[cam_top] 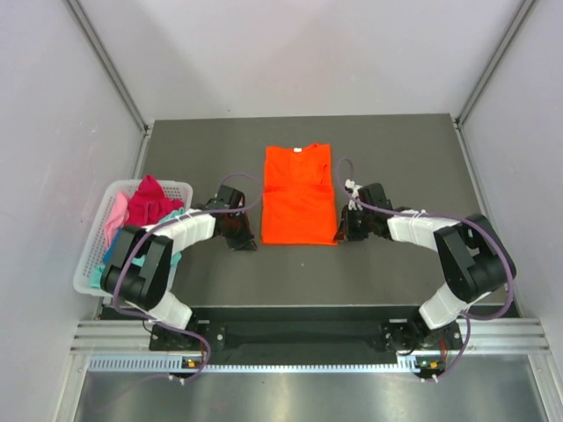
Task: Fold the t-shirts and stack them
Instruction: Fold the tshirt
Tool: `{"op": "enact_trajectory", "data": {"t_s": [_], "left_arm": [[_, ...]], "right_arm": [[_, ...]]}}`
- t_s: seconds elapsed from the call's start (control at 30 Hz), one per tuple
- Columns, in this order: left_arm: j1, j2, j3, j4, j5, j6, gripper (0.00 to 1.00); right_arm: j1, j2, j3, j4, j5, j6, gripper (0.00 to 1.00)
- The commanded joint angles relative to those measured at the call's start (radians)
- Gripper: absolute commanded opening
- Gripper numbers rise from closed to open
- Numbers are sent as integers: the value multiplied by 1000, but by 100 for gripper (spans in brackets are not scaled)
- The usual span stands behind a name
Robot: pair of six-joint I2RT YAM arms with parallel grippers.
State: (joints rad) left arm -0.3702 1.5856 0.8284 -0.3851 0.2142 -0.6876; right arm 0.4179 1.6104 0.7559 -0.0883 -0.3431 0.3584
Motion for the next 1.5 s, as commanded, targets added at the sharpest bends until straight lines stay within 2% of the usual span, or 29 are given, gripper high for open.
{"op": "enact_trajectory", "data": {"t_s": [0.0, 0.2, 0.27, 0.3, 0.37, 0.5, 0.73, 0.83, 0.87, 0.93, 1.27, 1.4, 1.47], "left_arm": [[-22, -73, -51, -23, -41, -36, 0], [-45, -134, -46, -77, -64, -59, 0], [-45, -145, -28, -57, -64, -58, 12], [-45, -145, -23, -40, -55, -55, 26], [-44, -133, -17, 30, 8, -43, 31], [-45, -73, -15, 122, 66, -49, 32], [-44, -9, -18, 206, 82, -38, 33], [-45, 27, -6, 178, 71, -35, 19], [-45, 33, -5, 173, 70, -36, 7], [-45, 36, -9, 160, 60, -46, 0], [-94, -88, -95, 101, 5, -107, 0], [-136, -113, -95, 25, -38, -136, 0], [-147, -119, -84, -7, -59, -147, 0]], "right_arm": [[15, -43, -52, 13, 30, 1, 0], [15, -90, -73, -21, 62, -10, 1], [16, -93, -67, -25, 64, -9, 1], [16, -92, -64, -25, 62, -7, 1], [15, -90, -55, -24, 52, -1, 1], [16, -90, -46, -31, 47, 5, 1], [16, -109, -44, -48, 49, 1, 1], [16, -113, -40, -60, 52, 1, 0], [16, -112, -35, -67, 52, 5, 0], [15, -110, -32, -83, 59, 10, 0], [33, -171, -125, -54, 75, 40, 0], [39, -196, -159, -53, 82, 48, 0], [39, -222, -170, -63, 92, 53, 4]]}}
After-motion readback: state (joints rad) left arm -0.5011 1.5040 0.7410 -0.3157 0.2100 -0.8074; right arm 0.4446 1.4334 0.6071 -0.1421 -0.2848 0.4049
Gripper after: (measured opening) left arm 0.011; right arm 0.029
